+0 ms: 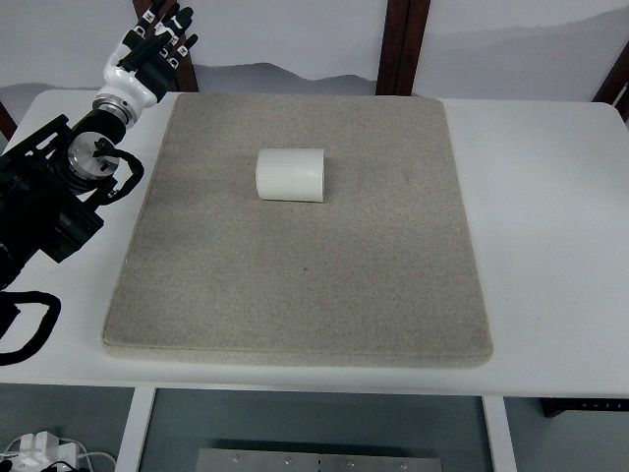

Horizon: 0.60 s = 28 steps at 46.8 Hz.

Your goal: Flip white cup upright

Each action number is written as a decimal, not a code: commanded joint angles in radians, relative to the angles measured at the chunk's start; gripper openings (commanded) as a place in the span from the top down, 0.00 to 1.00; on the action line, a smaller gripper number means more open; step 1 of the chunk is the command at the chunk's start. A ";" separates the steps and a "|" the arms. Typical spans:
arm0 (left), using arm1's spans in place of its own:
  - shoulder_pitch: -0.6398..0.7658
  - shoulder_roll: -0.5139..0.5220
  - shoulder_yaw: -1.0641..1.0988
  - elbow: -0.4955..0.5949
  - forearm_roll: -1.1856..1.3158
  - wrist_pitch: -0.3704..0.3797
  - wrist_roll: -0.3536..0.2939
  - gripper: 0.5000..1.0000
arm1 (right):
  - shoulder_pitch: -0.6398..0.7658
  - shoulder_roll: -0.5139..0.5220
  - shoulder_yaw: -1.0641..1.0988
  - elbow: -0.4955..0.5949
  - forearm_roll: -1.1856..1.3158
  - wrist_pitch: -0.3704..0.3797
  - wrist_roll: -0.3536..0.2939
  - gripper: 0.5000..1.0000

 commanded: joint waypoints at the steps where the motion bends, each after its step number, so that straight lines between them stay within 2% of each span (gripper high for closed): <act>1: -0.022 0.002 0.000 -0.004 0.071 -0.012 -0.001 0.02 | 0.000 0.000 0.000 0.000 0.000 0.000 0.000 0.10; 17: -0.037 0.062 0.003 -0.112 0.389 -0.035 -0.005 0.02 | 0.000 0.000 0.000 0.000 0.000 0.000 0.000 0.10; 28: -0.032 0.111 0.043 -0.249 0.607 -0.048 -0.011 0.02 | 0.000 0.000 0.000 0.000 0.000 0.000 0.000 0.10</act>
